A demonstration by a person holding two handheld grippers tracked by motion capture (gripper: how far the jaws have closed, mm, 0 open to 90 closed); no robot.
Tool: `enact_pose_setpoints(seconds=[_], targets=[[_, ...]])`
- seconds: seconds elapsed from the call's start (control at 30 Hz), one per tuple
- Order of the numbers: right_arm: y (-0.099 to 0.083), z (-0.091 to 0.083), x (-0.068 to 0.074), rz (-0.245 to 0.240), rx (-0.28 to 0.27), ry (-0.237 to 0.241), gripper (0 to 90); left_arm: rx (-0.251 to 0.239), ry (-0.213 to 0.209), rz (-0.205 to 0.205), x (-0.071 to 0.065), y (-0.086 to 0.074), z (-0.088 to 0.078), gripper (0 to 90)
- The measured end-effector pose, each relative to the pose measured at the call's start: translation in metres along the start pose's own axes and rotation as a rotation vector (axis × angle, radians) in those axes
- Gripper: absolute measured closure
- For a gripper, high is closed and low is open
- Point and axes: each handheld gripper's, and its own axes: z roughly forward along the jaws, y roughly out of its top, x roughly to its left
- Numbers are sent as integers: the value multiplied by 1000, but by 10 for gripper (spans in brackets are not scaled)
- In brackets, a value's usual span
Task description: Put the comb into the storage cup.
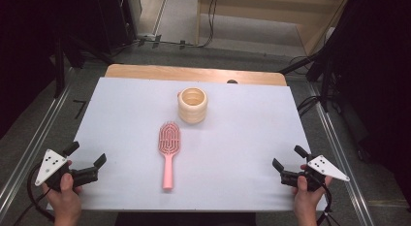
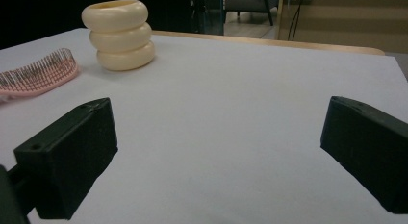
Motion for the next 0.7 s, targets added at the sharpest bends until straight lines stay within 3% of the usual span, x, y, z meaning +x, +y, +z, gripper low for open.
enact_pose_setpoints(seconds=[0.1,0.33,0.6,0.7], targets=[[0,0,0,-4,0,2,0,-8,-13,-13,-3,3,1,0],[0,0,1,-14,-1,11,0,-10,-52,11,-20,10,5,0],[1,1,4,-31,13,22,0,-11,-88,14,-27,14,5,4],[1,2,4,-32,18,21,0,-8,-71,0,-33,19,6,89]])
